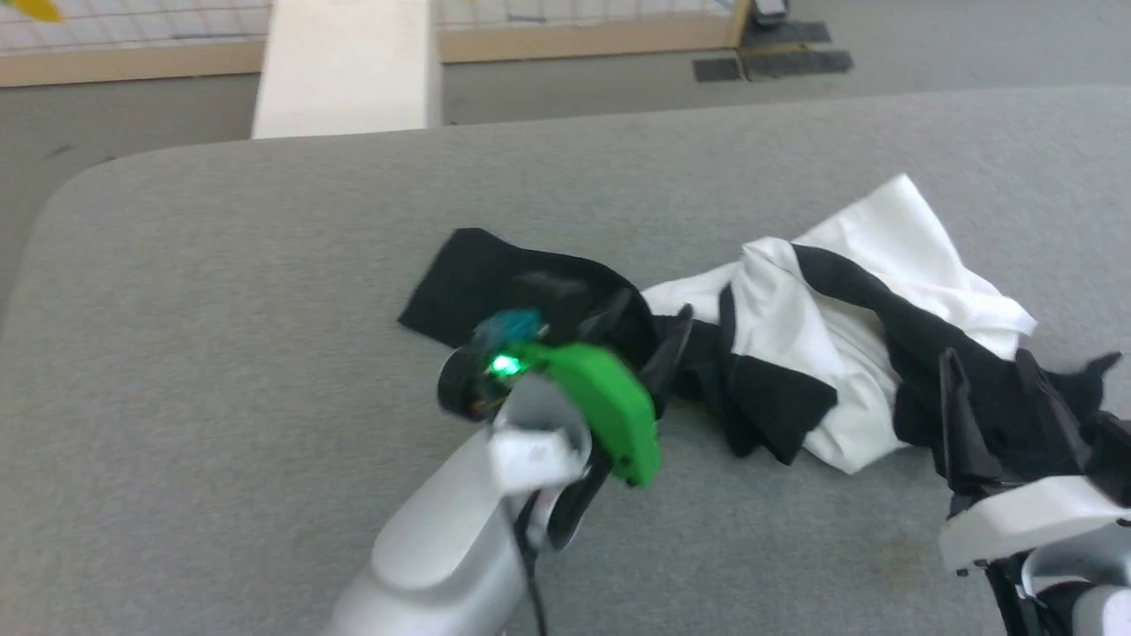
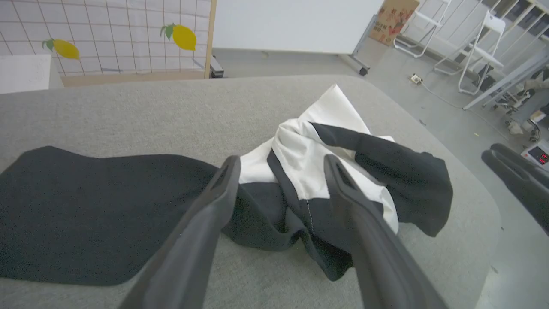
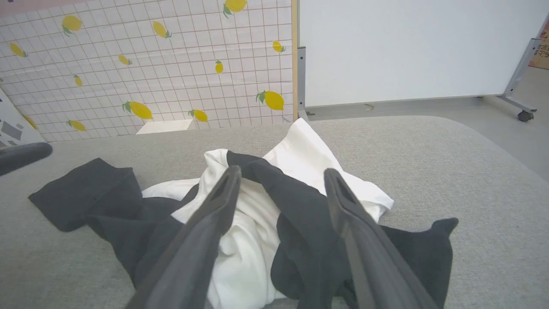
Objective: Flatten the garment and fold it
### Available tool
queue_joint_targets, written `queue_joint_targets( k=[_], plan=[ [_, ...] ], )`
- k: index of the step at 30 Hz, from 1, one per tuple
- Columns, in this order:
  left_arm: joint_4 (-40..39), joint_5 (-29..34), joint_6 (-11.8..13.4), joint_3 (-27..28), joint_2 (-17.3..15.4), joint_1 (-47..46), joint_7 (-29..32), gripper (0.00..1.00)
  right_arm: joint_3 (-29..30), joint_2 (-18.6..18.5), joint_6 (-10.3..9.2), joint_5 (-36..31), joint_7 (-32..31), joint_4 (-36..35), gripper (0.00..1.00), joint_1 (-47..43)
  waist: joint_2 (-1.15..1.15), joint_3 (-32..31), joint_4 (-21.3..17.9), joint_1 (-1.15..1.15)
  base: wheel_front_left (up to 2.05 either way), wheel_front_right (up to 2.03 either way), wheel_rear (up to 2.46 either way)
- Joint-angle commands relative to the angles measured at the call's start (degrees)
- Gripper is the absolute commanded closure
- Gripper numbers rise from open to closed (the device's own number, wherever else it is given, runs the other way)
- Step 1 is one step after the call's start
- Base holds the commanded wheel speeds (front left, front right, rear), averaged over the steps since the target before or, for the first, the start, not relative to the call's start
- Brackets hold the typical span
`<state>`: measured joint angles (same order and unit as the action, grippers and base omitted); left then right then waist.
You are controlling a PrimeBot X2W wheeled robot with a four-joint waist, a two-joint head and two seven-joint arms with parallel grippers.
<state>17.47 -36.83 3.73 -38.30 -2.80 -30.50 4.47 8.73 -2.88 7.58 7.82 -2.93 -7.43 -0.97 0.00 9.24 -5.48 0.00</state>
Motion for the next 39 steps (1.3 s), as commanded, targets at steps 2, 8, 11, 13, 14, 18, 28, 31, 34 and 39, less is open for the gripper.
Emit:
queue_joint_targets(
  k=[2,8,11,13,14,18,28,31,34,39],
  plan=[
    [2.8,-1.6,1.8,-2.2,-0.1,-4.2,3.9,0.0,-0.9,0.0,-0.09,0.7,0.8,0.9,0.0,1.5,0.0,2.8,-3.4,0.0,0.0,0.0,0.0],
    [12.5,1.2,8.7,-6.4,-0.5,-12.1,15.6,0.0,-1.9,0.0,-0.09,1.9,2.3,2.7,0.0,3.0,0.0,4.8,-6.1,0.0,0.0,0.0,0.0],
    [15.0,1.8,9.7,-7.5,-1.1,-13.7,20.1,0.0,-2.0,0.0,-0.09,2.4,2.9,3.2,0.0,3.1,0.0,5.4,-6.6,0.0,0.0,0.0,0.0],
    [15.5,1.3,9.1,-8.1,-1.5,-13.9,22.8,0.12,-1.8,0.0,-0.09,2.4,3.3,3.7,0.0,3.1,0.0,5.4,-6.5,0.0,0.0,0.0,0.0],
    [15.4,1.1,8.8,-8.2,-1.7,-13.9,23.4,0.74,-1.7,0.0,-0.09,2.4,3.4,3.9,0.0,3.1,0.0,5.5,-6.4,0.0,0.0,0.0,0.0],
    [13.7,0.2,7.3,-8.1,-2.2,-13.4,23.0,1.0,-1.3,0.0,-0.09,2.6,3.6,4.7,0.0,3.2,0.0,5.1,-5.2,0.0,0.0,0.0,0.0],
    [1.5,-0.4,12.9,1.4,-9.6,-4.5,4.7,1.0,0.1,0.0,-0.09,1.6,2.8,3.4,0.0,2.8,0.0,2.2,1.4,0.0,0.0,0.0,0.0],
    [-3.5,-1.4,15.7,5.6,-13.1,0.6,1.0,1.0,0.7,0.0,-0.09,1.3,2.2,2.7,0.0,2.3,0.0,1.4,3.7,0.0,0.0,0.0,0.0],
    [-8.7,-2.7,19.2,10.3,-16.4,6.8,-2.2,1.0,0.8,0.0,-0.09,1.0,1.4,2.2,0.0,1.9,0.0,0.9,5.7,0.0,0.0,0.0,0.0],
    [-13.7,-5.0,24.1,16.3,-20.4,16.9,-4.4,1.0,0.6,0.0,-0.09,0.8,0.0,1.6,0.0,1.5,0.0,0.3,8.0,0.0,0.0,0.0,0.0]
  ],
)
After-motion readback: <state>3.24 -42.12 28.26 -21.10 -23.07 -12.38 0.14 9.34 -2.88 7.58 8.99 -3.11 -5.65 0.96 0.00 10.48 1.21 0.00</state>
